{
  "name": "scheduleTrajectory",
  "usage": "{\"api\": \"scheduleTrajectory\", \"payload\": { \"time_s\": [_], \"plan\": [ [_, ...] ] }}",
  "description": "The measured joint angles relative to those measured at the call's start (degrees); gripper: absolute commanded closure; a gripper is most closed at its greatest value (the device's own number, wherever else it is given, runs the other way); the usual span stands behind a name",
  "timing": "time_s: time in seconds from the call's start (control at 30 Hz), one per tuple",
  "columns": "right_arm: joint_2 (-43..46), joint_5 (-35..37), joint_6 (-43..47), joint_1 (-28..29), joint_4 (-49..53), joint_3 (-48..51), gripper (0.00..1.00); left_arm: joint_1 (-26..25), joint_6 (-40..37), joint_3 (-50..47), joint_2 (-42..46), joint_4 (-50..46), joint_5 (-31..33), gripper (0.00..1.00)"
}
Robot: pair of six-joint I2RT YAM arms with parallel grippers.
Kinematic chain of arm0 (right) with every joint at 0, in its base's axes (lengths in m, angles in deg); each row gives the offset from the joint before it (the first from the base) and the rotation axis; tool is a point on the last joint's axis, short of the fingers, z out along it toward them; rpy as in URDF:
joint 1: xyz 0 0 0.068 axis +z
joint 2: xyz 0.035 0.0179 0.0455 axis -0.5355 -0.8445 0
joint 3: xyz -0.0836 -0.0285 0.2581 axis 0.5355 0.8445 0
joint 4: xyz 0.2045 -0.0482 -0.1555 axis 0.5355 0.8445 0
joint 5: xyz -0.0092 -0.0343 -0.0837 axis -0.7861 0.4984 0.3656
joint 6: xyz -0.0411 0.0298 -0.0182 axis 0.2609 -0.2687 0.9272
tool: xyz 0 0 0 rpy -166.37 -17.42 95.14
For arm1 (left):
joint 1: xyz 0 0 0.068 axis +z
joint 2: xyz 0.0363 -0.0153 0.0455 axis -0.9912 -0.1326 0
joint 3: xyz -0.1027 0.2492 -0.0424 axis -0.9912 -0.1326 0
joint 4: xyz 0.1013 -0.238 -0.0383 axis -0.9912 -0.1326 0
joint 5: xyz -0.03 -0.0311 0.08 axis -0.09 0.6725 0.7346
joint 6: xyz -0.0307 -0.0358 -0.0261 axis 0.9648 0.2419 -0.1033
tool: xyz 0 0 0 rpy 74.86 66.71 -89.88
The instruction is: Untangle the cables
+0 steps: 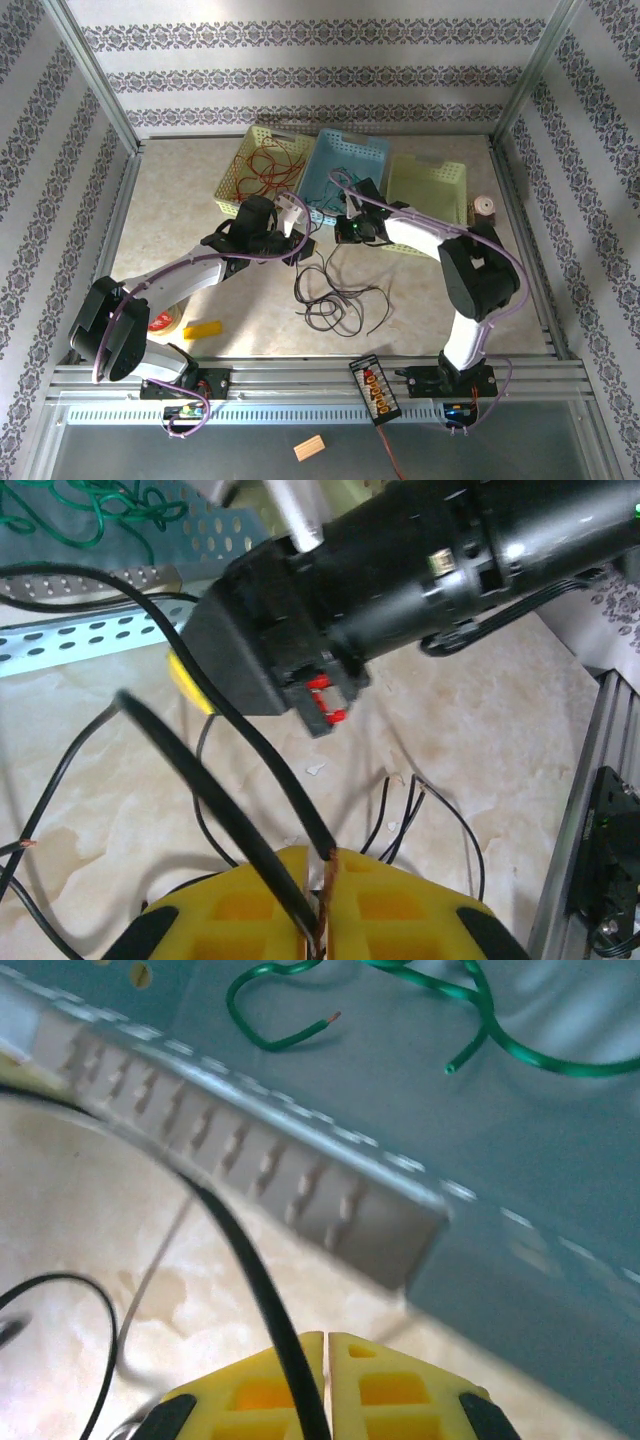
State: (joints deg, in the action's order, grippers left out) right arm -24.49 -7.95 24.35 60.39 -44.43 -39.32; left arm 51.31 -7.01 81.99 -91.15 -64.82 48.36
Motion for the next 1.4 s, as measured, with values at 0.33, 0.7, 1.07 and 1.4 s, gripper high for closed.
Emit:
{"api": "scheduleTrajectory", "payload": {
  "time_s": [0.33, 0.7, 1.07, 1.4],
  "plan": [
    [30.5, 8.1, 4.1, -2.0, 1.7, 0.6, 1.0, 0.0, 0.3, 0.3, -4.5, 0.0, -0.1, 0.41],
    [37.0, 19.9, 3.8, -17.7, 0.8, -0.3, 1.0, -1.1, 0.3, 0.3, -6.4, 0.1, 0.0, 0.35],
    [40.9, 19.8, 2.2, -18.9, 0.9, 1.2, 1.0, -8.1, -6.2, 12.3, -16.8, -2.3, 0.6, 0.28],
    [44.6, 19.5, -0.5, -18.9, 2.4, 2.7, 1.0, -15.1, -11.5, 33.4, -38.2, -2.9, 2.0, 0.51]
  ]
}}
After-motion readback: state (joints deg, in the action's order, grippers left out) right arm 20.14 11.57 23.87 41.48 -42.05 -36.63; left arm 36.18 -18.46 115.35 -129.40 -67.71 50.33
